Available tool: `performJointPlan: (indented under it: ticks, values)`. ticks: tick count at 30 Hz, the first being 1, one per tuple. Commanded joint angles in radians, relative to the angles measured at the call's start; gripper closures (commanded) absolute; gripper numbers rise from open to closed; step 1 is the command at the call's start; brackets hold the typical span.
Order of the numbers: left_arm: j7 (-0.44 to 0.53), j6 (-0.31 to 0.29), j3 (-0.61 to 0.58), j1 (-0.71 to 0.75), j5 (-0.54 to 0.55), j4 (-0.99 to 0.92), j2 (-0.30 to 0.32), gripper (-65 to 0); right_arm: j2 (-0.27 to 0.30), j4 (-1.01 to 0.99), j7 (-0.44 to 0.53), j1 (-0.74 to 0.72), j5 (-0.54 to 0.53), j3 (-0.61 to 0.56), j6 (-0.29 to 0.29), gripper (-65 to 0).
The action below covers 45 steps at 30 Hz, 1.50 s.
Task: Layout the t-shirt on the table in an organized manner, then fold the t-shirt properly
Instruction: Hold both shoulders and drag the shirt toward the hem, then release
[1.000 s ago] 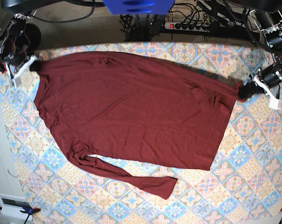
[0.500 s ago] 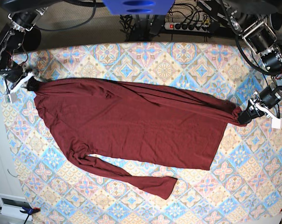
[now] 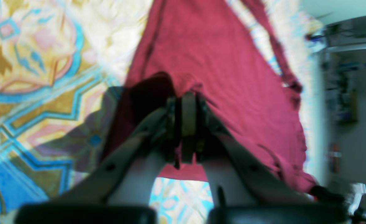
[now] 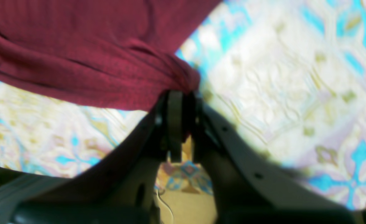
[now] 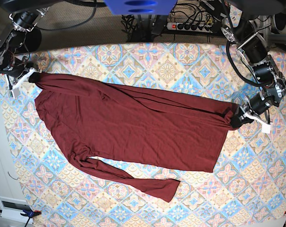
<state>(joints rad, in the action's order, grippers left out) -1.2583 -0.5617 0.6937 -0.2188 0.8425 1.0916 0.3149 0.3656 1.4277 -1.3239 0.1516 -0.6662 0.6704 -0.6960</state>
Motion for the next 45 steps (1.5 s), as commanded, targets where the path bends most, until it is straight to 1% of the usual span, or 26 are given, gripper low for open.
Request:
performJointPlan:
  ticks: [1,3,4,6,7,9,11,13,14,15,18,19,23,29,31,34,36,42,43,44,45]
  values:
    - [0.027,-0.005,-0.001,-0.024,-0.002,0.012,0.014,0.0,0.025,0.017,0.019,-0.013,0.000,0.007,-0.002,-1.1]
    - [0.029,-0.005,-0.035,-0.026,-0.039,0.012,0.011,0.0,0.025,0.017,0.019,-0.013,0.013,0.007,-0.002,-1.1]
    - [0.029,-0.005,-0.059,-0.026,-0.047,0.014,0.013,-2.1,0.025,0.018,0.019,-0.013,0.015,0.007,-0.002,-1.4]
    - [0.029,-0.005,-0.085,-0.026,-0.048,0.015,0.016,-9.6,0.025,0.025,0.014,-0.013,0.015,0.007,-0.002,-4.3]
    - [0.029,-0.005,-0.088,-0.026,-0.048,0.015,0.017,-14.2,0.025,0.025,0.013,-0.011,0.012,0.007,-0.002,-7.2]
    - [0.024,-0.005,-0.085,-0.026,-0.047,0.015,0.017,-25.0,0.025,0.025,0.014,-0.011,0.015,0.007,-0.002,-15.3]
    - [0.022,-0.005,-0.085,-0.026,-0.045,0.017,0.017,-32.9,0.025,0.026,0.016,-0.011,0.015,0.007,-0.002,-24.0]
    - [0.021,-0.005,-0.084,-0.023,-0.035,0.017,0.019,-38.2,0.025,0.026,0.014,-0.008,0.010,0.009,-0.002,-29.9]
    - [0.021,-0.005,-0.084,-0.020,-0.015,0.017,0.033,-39.8,0.025,0.028,0.016,-0.008,0.010,0.009,-0.002,-31.6]
    - [0.021,-0.005,-0.084,-0.018,0.011,0.017,0.050,-40.6,0.025,0.035,0.017,-0.008,0.010,0.009,-0.002,-31.8]
    - [0.021,-0.005,-0.084,0.019,0.083,0.017,0.099,-40.6,0.025,0.084,0.017,-0.007,0.009,0.009,-0.002,-31.7]
    - [0.021,-0.005,-0.084,0.023,0.097,0.017,0.106,-40.6,0.025,0.098,0.016,-0.005,0.009,0.009,-0.002,-31.7]
    - [0.029,-0.005,-0.084,0.071,0.107,0.017,0.143,-40.6,0.025,0.158,0.011,0.004,0.007,0.009,-0.002,-31.9]
    - [0.029,-0.005,-0.085,0.103,0.107,0.017,0.140,-40.6,0.025,0.181,0.011,0.029,0.007,0.004,-0.002,-31.9]
    - [0.029,-0.005,-0.085,0.103,0.103,0.017,0.109,-40.6,0.022,0.181,0.011,0.029,0.007,0.001,-0.002,-31.9]
    - [0.029,-0.005,-0.090,0.103,0.100,0.014,0.091,-40.6,0.005,0.180,0.010,0.029,0.007,-0.001,-0.002,-31.9]
    - [0.029,-0.004,-0.091,0.103,0.094,0.012,0.063,-40.6,0.003,0.180,0.010,0.029,0.007,-0.001,-0.002,-31.9]
    - [0.030,-0.004,-0.091,0.080,-0.053,0.012,-0.024,-40.3,0.002,0.180,0.008,0.050,0.007,-0.001,-0.002,-31.9]
    - [0.030,-0.004,-0.091,0.074,-0.075,0.012,-0.035,-38.8,0.002,0.180,0.008,0.067,-0.002,-0.001,-0.002,-31.9]
    - [0.030,-0.004,-0.091,0.071,-0.091,0.012,-0.044,-35.9,0.002,0.180,0.008,0.079,-0.019,-0.001,-0.002,-31.9]
    - [0.030,-0.004,-0.091,0.068,-0.111,0.012,-0.055,-30.9,0.002,0.180,0.008,0.093,-0.042,-0.001,-0.002,-31.9]
